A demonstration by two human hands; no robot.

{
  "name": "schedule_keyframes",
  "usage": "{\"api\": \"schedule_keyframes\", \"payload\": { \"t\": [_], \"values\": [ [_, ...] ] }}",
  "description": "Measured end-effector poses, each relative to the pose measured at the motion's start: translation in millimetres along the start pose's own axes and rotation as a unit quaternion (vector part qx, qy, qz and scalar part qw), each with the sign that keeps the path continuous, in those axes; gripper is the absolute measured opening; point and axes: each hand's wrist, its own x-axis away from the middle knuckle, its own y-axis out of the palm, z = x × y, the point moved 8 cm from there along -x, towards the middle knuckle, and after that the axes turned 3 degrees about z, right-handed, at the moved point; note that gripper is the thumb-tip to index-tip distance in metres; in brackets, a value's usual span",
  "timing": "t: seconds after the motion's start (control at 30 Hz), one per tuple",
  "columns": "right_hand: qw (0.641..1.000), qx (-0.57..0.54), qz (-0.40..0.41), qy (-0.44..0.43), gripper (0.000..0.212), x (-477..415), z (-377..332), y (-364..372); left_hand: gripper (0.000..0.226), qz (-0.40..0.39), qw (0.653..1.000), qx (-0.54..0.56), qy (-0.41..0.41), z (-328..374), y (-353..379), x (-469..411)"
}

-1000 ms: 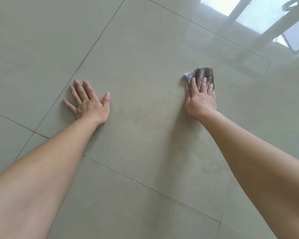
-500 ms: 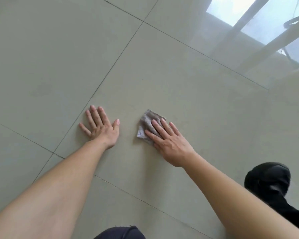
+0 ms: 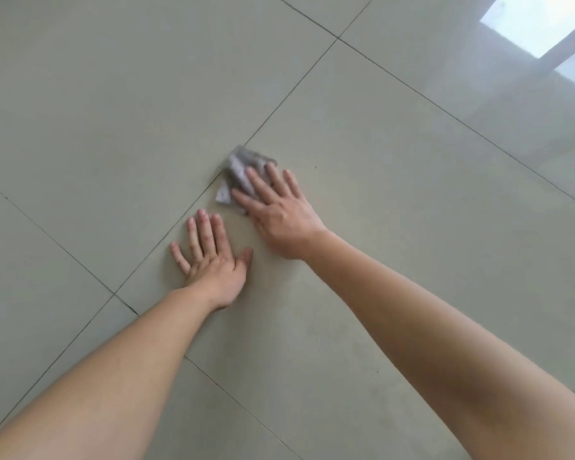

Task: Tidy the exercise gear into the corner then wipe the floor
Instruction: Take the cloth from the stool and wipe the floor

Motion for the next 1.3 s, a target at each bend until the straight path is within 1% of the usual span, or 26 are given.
{"api": "schedule_keyframes", "payload": {
  "t": [0.07, 0.1, 0.13, 0.17, 0.2, 0.27, 0.3, 0.33, 0.37, 0.4, 0.47, 0.5, 0.53, 0.57, 0.6, 0.63, 0.77, 0.83, 0.9, 0.97, 1.03, 1.1, 1.17, 1.2, 1.23, 1.3],
  "values": [
    [0.996, 0.015, -0.025, -0.089, 0.052, -4, -3, -2, 0.082, 0.001, 1.0, -0.003, -0.002, 0, -1, 0],
    [0.994, 0.025, -0.019, -0.104, 0.05, -13, 12, -9, 0.082, -0.001, 1.0, -0.003, -0.001, 0, 0, -1],
    [0.996, 0.031, -0.006, -0.085, 0.05, -25, 34, -20, 0.082, -0.005, 1.0, -0.002, -0.001, 0, 0, -1],
    [0.999, 0.027, 0.012, -0.028, 0.049, -38, 65, -33, 0.082, -0.008, 1.0, 0.0, 0.0, -1, 0, -2],
    [0.998, 0.011, 0.025, 0.06, 0.05, -46, 103, -46, 0.082, -0.009, 1.0, 0.0, -0.001, -1, 1, -2],
    [0.97, -0.041, 0.045, 0.237, 0.051, -41, 165, -62, 0.082, -0.006, 1.0, -0.003, -0.004, -1, 0, 0],
    [0.957, -0.045, 0.049, 0.284, 0.052, -30, 178, -63, 0.082, -0.002, 1.0, -0.004, -0.004, 0, -1, 0],
    [0.955, -0.026, 0.05, 0.291, 0.052, -20, 174, -60, 0.082, 0.002, 1.0, -0.003, -0.003, 1, -1, 0],
    [0.964, -0.007, 0.047, 0.261, 0.052, -10, 159, -55, 0.082, 0.001, 1.0, 0.002, -0.006, 1, -1, -1],
    [0.979, 0.001, 0.037, 0.201, 0.052, 2, 135, -46, 0.082, -0.003, 1.0, 0.007, -0.011, 0, -2, -2],
    [0.999, 0.006, 0.011, 0.051, 0.051, 39, 87, -25, 0.08, 0.01, 1.0, 0.005, -0.023, 0, -4, -1],
    [1.0, 0.011, -0.003, -0.01, 0.051, 60, 75, -16, 0.076, 0.05, 0.998, 0.005, -0.024, 2, -10, 0],
    [0.999, 0.019, -0.018, -0.04, 0.051, 77, 78, -13, 0.072, 0.11, 0.994, 0.014, -0.024, 7, -20, 2],
    [0.998, 0.024, -0.024, -0.044, 0.051, 88, 92, -15, 0.069, 0.171, 0.984, 0.032, -0.027, 14, -31, 3],
    [0.999, 0.031, -0.018, -0.023, 0.051, 92, 113, -18, 0.067, 0.21, 0.976, 0.053, -0.028, 26, -39, 1],
    [0.999, 0.037, -0.002, 0.018, 0.051, 94, 138, -24, 0.066, 0.219, 0.973, 0.069, -0.019, 43, -43, -7],
    [0.971, -0.003, 0.053, 0.232, 0.053, 90, 219, -46, 0.076, 0.182, 0.981, 0.053, 0.037, 115, -44, -47],
    [0.961, -0.012, 0.062, 0.269, 0.054, 76, 227, -47, 0.084, 0.161, 0.986, 0.02, 0.039, 126, -40, -61],
    [0.969, -0.012, 0.065, 0.237, 0.053, 48, 214, -48, 0.105, 0.105, 0.994, 0.001, 0.041, 125, -37, -69],
    [0.983, -0.008, 0.065, 0.173, 0.052, 17, 192, -51, 0.135, 0.051, 0.998, 0.002, 0.039, 120, -34, -66],
    [0.991, -0.006, 0.056, 0.119, 0.051, -12, 174, -55, 0.155, 0.033, 0.999, -0.006, 0.037, 121, -34, -64],
    [0.998, 0.014, 0.035, 0.043, 0.051, -41, 152, -57, 0.161, 0.033, 0.999, -0.019, 0.033, 123, -34, -64],
    [0.999, 0.028, 0.008, -0.027, 0.05, -68, 137, -60, 0.16, 0.03, 0.999, -0.019, 0.029, 125, -35, -63],
    [0.999, 0.025, 0.001, -0.036, 0.05, -80, 141, -64, 0.16, 0.027, 0.999, -0.02, 0.025, 124, -36, -63],
    [1.0, 0.02, 0.003, -0.019, 0.05, -90, 155, -70, 0.159, 0.022, 0.999, -0.023, 0.023, 124, -36, -63],
    [0.996, -0.001, 0.03, 0.082, 0.051, -101, 207, -88, 0.156, 0.012, 0.999, -0.026, 0.026, 124, -34, -64]
  ]
}}
